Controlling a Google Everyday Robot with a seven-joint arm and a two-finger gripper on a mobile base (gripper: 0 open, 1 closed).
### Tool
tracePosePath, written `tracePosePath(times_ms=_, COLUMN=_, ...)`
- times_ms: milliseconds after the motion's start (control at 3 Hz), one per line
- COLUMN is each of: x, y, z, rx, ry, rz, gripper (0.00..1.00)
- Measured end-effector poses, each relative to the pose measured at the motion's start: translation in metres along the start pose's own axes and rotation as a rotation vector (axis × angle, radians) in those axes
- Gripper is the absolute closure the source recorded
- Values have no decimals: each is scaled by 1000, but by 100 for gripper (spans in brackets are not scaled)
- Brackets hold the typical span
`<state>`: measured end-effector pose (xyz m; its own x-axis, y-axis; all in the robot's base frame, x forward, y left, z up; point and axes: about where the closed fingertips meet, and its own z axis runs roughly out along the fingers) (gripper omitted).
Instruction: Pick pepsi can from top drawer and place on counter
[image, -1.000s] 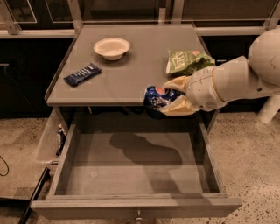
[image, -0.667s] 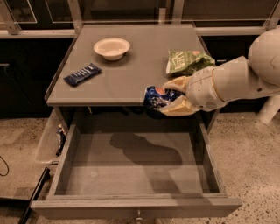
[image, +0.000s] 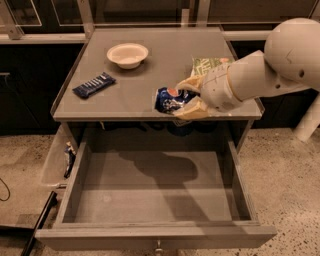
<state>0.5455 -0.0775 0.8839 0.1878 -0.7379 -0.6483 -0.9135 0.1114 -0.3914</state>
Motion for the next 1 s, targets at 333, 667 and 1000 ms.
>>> tracePosePath(times_ms=333, x=-7, y=-31, z=21, rx=1, ry=-24, rz=-26, gripper=100)
tracePosePath(times_ms=667, x=-7, y=-56, z=38, rx=-5, ry=-43, rz=-29, gripper=100)
tracePosePath(times_ms=1000, x=-1, y=-78, z=52, rx=-17, ry=-65, rz=-8, gripper=100)
